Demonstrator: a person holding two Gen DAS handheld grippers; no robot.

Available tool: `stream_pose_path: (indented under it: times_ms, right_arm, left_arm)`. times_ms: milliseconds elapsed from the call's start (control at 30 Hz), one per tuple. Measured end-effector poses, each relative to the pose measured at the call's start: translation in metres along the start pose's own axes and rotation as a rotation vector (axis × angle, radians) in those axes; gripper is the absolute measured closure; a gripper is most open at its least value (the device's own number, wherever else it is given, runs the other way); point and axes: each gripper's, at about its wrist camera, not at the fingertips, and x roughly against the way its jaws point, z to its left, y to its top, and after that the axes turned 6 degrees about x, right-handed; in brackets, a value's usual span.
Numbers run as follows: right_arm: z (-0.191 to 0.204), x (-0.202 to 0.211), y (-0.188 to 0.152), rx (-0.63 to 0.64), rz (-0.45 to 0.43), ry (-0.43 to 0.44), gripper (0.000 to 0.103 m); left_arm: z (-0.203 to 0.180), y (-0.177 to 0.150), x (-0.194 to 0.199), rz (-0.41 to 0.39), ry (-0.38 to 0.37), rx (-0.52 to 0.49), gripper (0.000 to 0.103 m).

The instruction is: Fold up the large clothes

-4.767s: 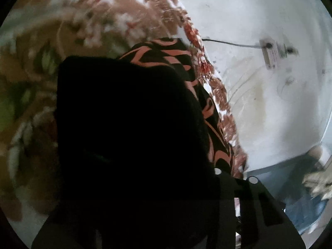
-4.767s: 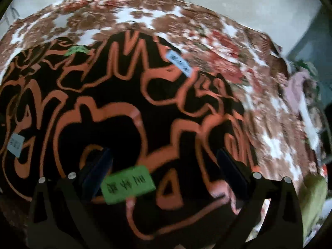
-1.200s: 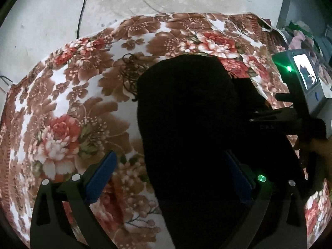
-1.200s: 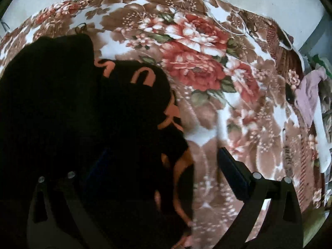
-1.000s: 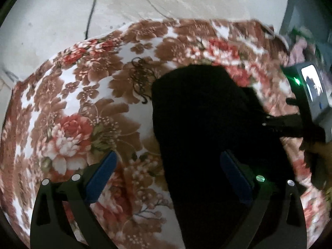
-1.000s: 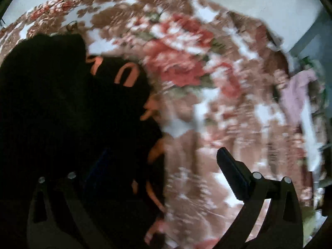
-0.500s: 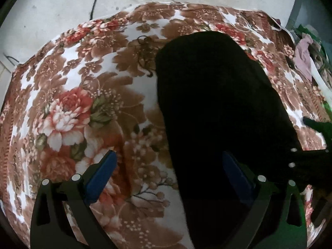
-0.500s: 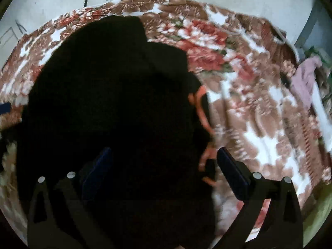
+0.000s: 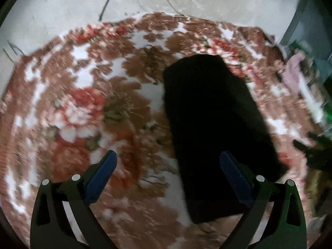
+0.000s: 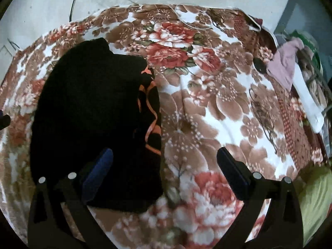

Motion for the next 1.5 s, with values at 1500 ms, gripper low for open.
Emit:
stream_pose_path:
  times_ms: [1500]
  right_arm:
    - [-0.005,-0.196,0.05,-0.258,0.354,1.0,0.003]
  left_arm:
    - [0.018,0.003,-0.204,0.426,-0.859,0.264,0.004]
